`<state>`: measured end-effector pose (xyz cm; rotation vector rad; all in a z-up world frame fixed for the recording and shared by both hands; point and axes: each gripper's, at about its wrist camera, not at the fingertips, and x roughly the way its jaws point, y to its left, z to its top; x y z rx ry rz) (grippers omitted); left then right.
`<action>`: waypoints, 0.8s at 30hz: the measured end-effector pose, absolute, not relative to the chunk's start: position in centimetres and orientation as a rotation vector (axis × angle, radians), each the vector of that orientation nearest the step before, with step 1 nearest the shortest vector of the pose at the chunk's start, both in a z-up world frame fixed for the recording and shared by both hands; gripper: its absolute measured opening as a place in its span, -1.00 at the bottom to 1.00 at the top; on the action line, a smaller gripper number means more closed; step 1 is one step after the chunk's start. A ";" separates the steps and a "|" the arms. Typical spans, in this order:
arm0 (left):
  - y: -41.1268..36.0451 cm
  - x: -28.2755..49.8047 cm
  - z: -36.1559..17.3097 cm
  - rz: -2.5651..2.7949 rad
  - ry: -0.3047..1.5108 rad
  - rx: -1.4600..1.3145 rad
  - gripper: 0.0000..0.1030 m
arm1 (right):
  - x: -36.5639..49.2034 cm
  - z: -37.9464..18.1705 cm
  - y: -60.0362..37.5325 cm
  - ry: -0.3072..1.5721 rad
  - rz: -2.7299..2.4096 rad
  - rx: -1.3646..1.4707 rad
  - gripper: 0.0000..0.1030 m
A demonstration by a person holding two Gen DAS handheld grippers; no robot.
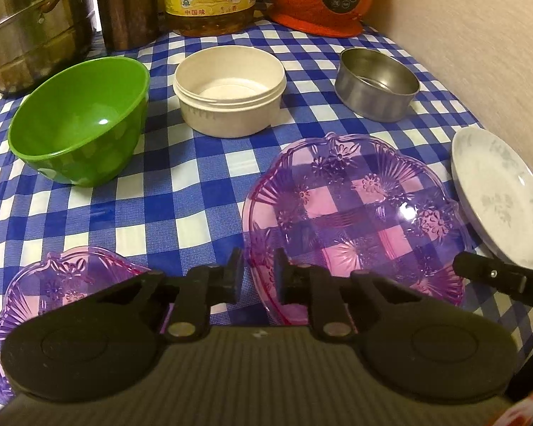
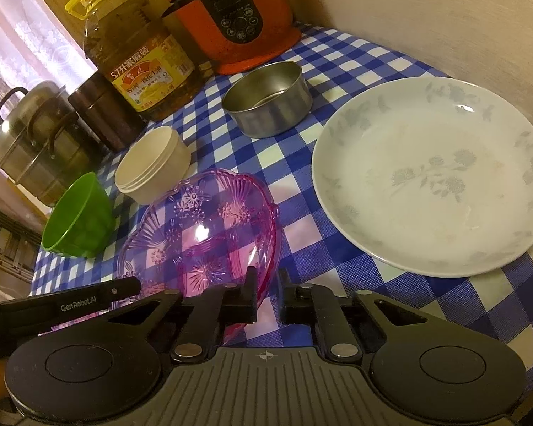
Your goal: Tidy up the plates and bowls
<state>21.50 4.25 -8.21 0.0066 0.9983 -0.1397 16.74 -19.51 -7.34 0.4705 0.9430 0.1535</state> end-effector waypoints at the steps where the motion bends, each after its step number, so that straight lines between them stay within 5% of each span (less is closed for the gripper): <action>1: 4.2 21.5 -8.2 -0.139 0.998 0.006 -0.71 | 16.8 -7.3 -19.5 0.944 0.153 0.471 -0.81; 24: 1.6 20.2 -3.7 -0.163 0.909 0.013 -0.73 | 15.3 -3.2 -21.8 0.852 0.143 0.468 -0.81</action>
